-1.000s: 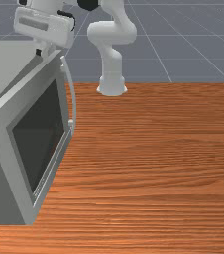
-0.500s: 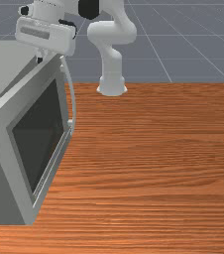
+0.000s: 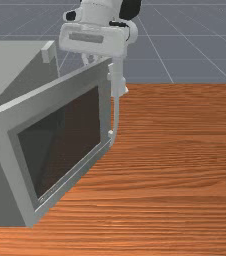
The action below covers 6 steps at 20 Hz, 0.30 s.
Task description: Open the microwave
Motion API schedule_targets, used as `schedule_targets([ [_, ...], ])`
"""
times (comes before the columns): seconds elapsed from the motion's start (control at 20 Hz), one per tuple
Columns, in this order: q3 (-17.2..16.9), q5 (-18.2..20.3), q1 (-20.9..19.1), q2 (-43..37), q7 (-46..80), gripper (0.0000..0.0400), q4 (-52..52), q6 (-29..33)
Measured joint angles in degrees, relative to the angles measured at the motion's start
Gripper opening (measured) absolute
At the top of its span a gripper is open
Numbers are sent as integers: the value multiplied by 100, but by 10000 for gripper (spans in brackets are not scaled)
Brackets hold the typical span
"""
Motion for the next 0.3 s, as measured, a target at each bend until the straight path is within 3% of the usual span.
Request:
schedule_targets([
  [0.15, 469, 115, 12, 467, 185, 0, 612, -297],
  [0.3, 780, 162, 350, 1867, 226, 0, 2517, -1137],
])
